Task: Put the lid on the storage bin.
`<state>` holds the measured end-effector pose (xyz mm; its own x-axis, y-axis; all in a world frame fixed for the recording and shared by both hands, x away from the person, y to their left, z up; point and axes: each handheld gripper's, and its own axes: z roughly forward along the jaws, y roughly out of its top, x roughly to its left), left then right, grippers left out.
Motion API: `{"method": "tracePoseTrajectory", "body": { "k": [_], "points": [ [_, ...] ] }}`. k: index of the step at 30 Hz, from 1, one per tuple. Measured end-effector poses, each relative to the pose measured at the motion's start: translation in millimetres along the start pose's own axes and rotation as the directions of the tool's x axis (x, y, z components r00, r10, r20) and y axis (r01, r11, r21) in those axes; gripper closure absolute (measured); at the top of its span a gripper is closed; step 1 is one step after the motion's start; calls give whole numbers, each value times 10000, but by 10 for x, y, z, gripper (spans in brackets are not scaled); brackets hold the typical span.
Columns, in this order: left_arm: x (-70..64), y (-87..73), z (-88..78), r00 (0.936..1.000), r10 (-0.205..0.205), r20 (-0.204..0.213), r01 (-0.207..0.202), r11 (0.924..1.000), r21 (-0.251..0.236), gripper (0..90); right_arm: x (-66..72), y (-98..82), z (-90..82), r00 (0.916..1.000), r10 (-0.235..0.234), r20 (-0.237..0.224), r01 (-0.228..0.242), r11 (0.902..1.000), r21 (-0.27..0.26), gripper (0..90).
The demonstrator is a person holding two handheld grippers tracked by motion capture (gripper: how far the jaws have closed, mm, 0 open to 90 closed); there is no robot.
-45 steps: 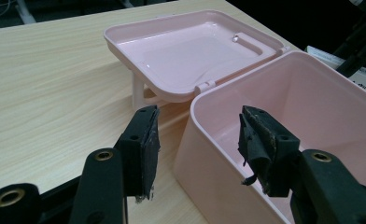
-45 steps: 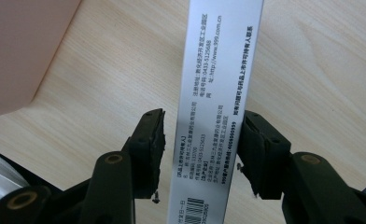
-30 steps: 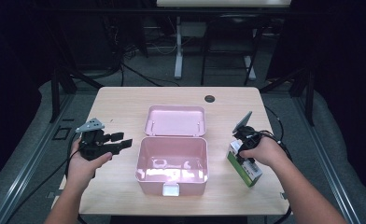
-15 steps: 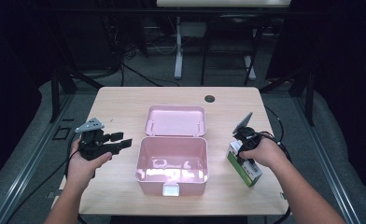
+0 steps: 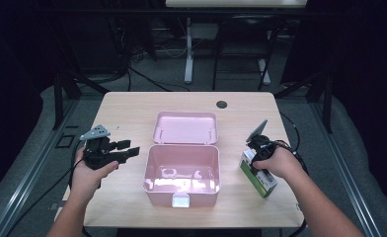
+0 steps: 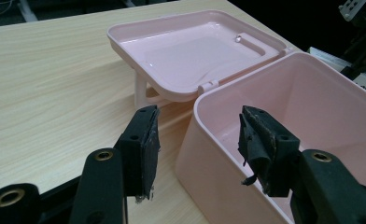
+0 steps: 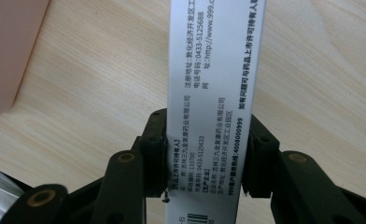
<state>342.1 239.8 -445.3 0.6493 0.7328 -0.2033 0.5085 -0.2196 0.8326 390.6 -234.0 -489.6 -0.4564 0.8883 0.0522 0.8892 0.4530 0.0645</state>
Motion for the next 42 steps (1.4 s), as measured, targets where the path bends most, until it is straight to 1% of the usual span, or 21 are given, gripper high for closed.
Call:
{"method": "tracePoseTrajectory", "body": {
  "k": [3, 8, 11, 12, 18, 20, 23, 24, 25, 26, 29, 33, 34, 36, 38, 42],
  "points": [
    [1, 0, 1, 10000, -4, -4, 4, 10000, 2, 478, 2, 1, 3, 10000, 24, 10, -24, 10000, 3, 595],
    [4, 2, -7, 10000, -23, -45, 23, 10000, 55, 478, 8, 3, -11, 9998, -117, 172, 116, 9999, 34, 612],
    [7, 2, -7, 10000, -10, -52, 11, 10000, 60, 478, 0, 3, -14, 9998, -110, 141, 110, 9999, 41, 613],
    [9, -1, -2, 10000, -30, -20, 30, 10000, -6, 478, 1, 3, -14, 9999, -82, 135, 81, 10000, 44, 613],
    [14, 1, -4, 10000, -11, 6, 11, 10000, 90, 478, 17, 9, -27, 9996, -263, 93, 261, 9996, 123, 614],
    [10, -1, 1, 10000, -24, -19, 24, 10000, 36, 478, 31, 14, -41, 9994, -335, 119, 334, 9994, 92, 614],
    [9, -2, 0, 10000, -24, -17, 24, 10000, 27, 478, 52, 22, -79, 9989, -442, 166, 440, 9990, 105, 614],
    [10, -2, 0, 10000, -25, -16, 25, 10000, 23, 478, 60, 20, -81, 9989, -444, 172, 444, 9990, -13, 614],
    [10, -2, 0, 10000, -26, -13, 26, 10000, 20, 478, 75, 22, -103, 9990, -407, 191, 405, 9991, 82, 614],
    [10, -2, -1, 10000, -26, -11, 26, 10000, 20, 478, 76, 27, -115, 9984, -524, 221, 521, 9986, 124, 614],
    [10, -1, -1, 10000, -31, -2, 31, 10000, 7, 478, 98, 28, -150, 9980, -574, 260, 572, 9983, 99, 614],
    [13, -1, -2, 10000, -29, 17, 29, 10000, 53, 478, 125, 37, -209, 9964, -763, 359, 761, 9971, 81, 614],
    [14, 0, -4, 10000, -26, 33, 26, 10000, 93, 478, 134, 36, -218, 9967, -728, 365, 726, 9973, 54, 614],
    [14, 0, -4, 10000, -26, 40, 25, 9999, 97, 478, 147, 43, -263, 9948, -913, 450, 909, 9958, 109, 613],
    [14, 0, -4, 10000, -29, 41, 28, 10000, 94, 478, 165, 44, -300, 9941, -947, 522, 942, 9955, 115, 614],
    [12, -1, -1, 10000, -47, 45, 47, 9999, 95, 478, 196, 46, -386, 9929, -1068, 518, 1064, 9943, 108, 613]
  ]
}}
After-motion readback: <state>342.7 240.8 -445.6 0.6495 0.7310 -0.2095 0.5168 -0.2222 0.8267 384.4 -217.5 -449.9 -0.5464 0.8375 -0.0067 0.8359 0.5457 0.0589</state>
